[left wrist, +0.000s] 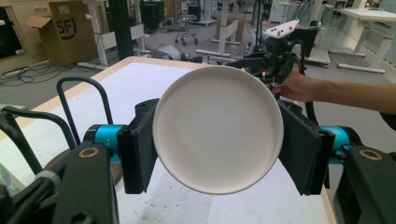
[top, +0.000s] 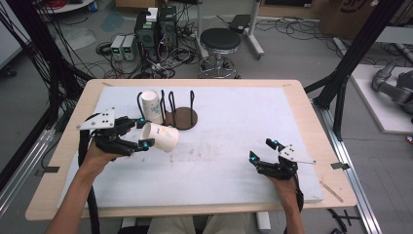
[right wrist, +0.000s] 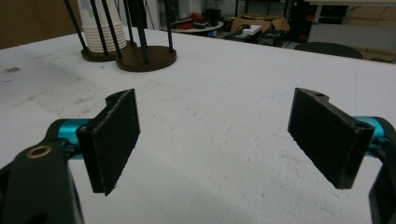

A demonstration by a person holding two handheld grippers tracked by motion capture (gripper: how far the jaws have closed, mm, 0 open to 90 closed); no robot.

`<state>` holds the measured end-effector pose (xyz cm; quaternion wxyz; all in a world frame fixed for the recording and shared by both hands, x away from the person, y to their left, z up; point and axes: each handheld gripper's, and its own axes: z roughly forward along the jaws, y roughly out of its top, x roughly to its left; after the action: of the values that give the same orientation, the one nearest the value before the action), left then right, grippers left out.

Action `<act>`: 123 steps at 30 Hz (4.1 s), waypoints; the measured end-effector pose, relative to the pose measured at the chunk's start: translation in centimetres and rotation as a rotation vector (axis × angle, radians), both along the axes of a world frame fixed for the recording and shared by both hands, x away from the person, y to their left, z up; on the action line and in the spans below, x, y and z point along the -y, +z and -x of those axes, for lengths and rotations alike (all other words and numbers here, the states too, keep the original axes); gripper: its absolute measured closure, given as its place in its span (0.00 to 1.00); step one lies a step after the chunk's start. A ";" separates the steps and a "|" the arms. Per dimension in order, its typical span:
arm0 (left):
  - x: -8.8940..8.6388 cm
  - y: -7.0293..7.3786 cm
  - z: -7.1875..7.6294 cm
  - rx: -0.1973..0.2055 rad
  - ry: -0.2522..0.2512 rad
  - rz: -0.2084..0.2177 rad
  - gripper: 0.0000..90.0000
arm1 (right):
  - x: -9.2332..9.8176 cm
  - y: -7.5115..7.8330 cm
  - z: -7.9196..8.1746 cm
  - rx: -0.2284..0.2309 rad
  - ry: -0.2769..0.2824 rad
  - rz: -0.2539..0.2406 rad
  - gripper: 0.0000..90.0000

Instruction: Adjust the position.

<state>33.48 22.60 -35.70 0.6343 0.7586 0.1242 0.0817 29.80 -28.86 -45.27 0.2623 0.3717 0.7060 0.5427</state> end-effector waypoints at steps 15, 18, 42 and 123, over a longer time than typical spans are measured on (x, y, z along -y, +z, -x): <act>0.0 -0.3 -0.3 -0.005 -0.003 0.007 0.39 | -0.2 0.1 -0.1 -0.005 0.023 0.024 0.19; 0.1 -0.3 -0.3 -0.004 -0.004 0.007 0.39 | -0.4 0.3 -0.2 -0.026 0.044 0.027 0.19; 0.9 -0.6 -0.8 -0.013 -0.027 0.018 0.39 | -3.1 5.9 -1.5 0.018 0.239 0.025 0.19; 6.6 0.0 -1.0 -0.010 -0.215 0.073 0.39 | -17.1 10.2 -5.9 -0.096 0.936 0.044 0.20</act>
<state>34.45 16.01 -35.75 0.6660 0.7444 0.0481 0.0049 35.72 -11.78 -35.04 -0.0357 0.0322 0.8204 0.5698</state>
